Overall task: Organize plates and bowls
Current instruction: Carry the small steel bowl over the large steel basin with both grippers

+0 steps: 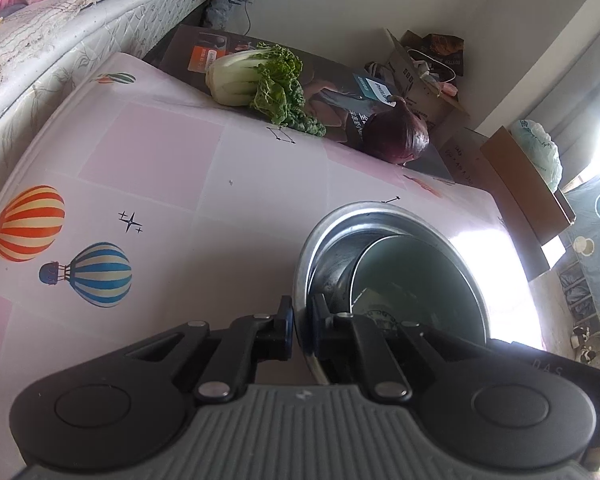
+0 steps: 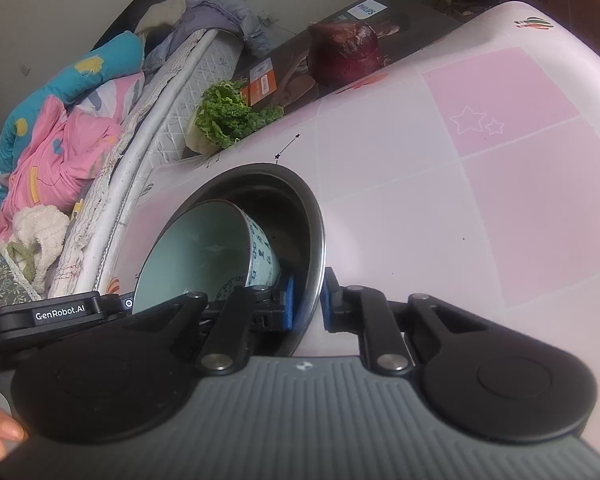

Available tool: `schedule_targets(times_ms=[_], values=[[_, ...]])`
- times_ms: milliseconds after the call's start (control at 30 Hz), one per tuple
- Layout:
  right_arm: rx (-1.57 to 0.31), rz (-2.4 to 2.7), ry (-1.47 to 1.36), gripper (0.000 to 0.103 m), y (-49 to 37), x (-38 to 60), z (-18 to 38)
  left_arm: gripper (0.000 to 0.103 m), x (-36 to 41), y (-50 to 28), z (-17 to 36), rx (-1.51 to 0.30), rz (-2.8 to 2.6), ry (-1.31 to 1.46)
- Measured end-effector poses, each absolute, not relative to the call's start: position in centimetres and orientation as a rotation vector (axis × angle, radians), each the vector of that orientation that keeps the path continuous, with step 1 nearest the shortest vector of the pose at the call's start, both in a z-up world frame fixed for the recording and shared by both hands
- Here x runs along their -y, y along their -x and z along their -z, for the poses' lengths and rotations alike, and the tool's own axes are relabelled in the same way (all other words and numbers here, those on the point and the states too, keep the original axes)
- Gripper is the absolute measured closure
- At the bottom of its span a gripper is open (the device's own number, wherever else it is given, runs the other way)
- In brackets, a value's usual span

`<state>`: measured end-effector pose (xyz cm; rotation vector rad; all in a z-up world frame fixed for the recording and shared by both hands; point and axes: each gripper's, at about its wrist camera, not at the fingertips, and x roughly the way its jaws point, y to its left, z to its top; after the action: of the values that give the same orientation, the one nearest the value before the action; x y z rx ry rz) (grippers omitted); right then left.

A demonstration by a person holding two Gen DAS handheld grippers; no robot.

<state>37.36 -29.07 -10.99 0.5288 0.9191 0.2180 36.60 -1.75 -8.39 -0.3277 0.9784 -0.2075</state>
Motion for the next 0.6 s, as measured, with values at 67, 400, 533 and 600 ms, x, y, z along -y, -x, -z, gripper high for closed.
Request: schedule_targets(times_ms=[67,400,533,600], values=[[-0.919,-0.219,-0.538,0.09,-37.33,29.14,10.98,0.095,1.92,-36.4,8.32,-0.974,0.205,0.313],[-0.921,-0.217,-0.536,0.09,-37.27,29.59,11.05,0.094,1.98,-36.01,7.98,-0.971,0.207,0.316],[-0.919,-0.219,-0.534,0.09,-37.14,29.73,10.99,0.094,2.05,-35.88,7.78,-0.965,0.21,0.313],[-0.919,-0.219,-0.535,0.09,-37.04,29.72,10.95,0.094,2.08,-35.81,7.64,-0.962,0.21,0.315]])
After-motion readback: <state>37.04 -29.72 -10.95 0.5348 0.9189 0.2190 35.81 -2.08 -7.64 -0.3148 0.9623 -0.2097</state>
